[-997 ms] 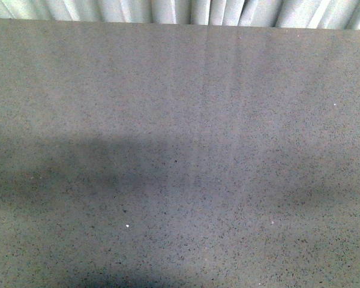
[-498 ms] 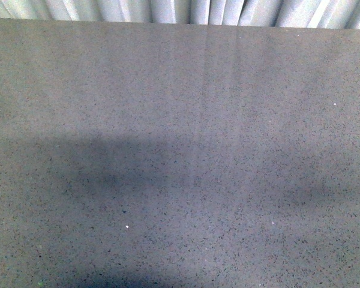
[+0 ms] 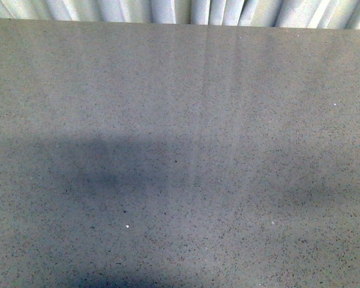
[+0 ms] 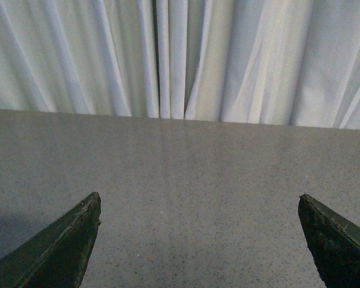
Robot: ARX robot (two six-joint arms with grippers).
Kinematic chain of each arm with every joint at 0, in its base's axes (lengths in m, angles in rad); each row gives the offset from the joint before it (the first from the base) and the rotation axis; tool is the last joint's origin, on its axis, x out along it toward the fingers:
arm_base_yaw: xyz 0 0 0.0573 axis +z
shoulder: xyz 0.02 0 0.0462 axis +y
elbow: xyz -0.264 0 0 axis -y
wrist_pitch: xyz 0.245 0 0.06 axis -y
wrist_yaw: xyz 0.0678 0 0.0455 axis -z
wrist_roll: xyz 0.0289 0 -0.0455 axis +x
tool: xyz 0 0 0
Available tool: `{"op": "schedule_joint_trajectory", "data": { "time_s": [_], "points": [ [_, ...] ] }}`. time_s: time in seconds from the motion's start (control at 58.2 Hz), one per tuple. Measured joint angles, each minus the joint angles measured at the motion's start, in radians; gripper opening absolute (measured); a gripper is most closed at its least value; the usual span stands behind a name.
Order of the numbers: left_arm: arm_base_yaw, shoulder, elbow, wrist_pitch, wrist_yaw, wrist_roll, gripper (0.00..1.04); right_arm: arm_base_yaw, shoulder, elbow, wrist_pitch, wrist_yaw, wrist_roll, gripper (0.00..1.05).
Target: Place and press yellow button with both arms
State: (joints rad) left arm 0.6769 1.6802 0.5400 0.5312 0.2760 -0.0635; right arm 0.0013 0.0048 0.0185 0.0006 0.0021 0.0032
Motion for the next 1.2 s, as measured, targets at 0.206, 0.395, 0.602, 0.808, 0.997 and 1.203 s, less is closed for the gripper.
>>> {"op": "schedule_joint_trajectory", "data": {
  "time_s": [0.206, 0.395, 0.602, 0.808, 0.997, 1.203],
  "points": [
    [0.014, 0.036, -0.001, 0.034, -0.01, 0.021, 0.96, 0.0, 0.0, 0.0, 0.0, 0.0, 0.0, 0.96],
    [0.02, 0.068, -0.001, 0.063, -0.032, 0.042, 0.96, 0.0, 0.0, 0.0, 0.0, 0.0, 0.0, 0.96],
    [0.027, 0.114, -0.002, 0.084, -0.048, 0.053, 0.96, 0.0, 0.0, 0.0, 0.0, 0.0, 0.0, 0.96],
    [0.035, 0.127, -0.009, 0.097, -0.048, 0.068, 0.96, 0.0, 0.0, 0.0, 0.0, 0.0, 0.0, 0.96],
    [0.04, 0.134, -0.023, 0.107, -0.048, 0.078, 0.85, 0.0, 0.0, 0.0, 0.0, 0.0, 0.0, 0.96],
    [0.04, 0.138, -0.029, 0.117, -0.048, 0.086, 0.59, 0.0, 0.0, 0.0, 0.0, 0.0, 0.0, 0.96]
  ]
}}
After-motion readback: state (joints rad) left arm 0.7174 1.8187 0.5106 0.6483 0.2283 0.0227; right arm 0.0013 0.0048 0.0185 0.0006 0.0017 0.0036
